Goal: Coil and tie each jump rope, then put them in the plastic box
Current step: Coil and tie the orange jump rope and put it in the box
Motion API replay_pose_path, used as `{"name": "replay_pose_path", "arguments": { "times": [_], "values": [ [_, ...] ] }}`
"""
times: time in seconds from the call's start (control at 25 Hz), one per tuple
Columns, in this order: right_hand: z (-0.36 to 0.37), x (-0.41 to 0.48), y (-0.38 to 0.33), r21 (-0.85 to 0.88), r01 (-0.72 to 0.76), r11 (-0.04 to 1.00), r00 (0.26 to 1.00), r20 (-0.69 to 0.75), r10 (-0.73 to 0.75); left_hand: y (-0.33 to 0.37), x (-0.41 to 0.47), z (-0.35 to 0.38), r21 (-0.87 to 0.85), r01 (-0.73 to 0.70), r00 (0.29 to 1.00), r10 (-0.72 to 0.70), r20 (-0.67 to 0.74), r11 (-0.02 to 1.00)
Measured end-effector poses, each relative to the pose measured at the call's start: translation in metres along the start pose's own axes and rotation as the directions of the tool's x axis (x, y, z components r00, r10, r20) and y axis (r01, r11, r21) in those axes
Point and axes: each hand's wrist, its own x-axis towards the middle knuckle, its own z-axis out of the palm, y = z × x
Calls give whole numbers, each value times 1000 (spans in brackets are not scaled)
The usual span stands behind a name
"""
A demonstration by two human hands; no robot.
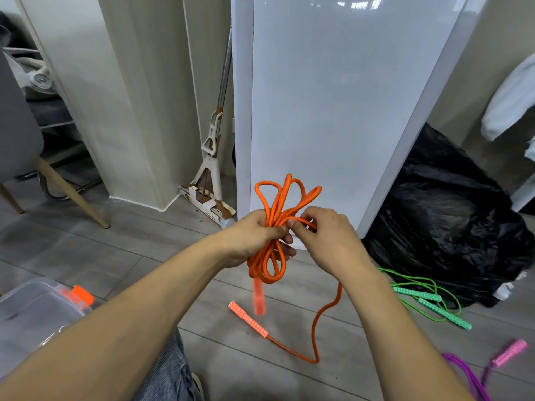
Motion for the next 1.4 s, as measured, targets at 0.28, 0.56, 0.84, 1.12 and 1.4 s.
{"name": "replay_pose_path", "arguments": {
  "times": [0.28,0.56,0.84,1.12,1.4],
  "values": [
    [-22,10,35,208,-79,975,986,161,45,13,12,-41,-380,-155,867,-58,-494,912],
    [-31,10,49,138,-90,986,978,197,62,9,11,-46,-482,-177,793,-166,-586,858],
    [2,3,-4,220,-9,976,1000,1,9,8,13,-4,-393,-77,897,-108,-429,916],
    [21,-4,-13,138,74,988,990,110,-89,2,7,13,-214,-19,943,-54,-329,977],
    [22,-5,-19,215,68,974,971,212,-114,3,12,6,-308,-140,910,0,-415,941]
  ]
}}
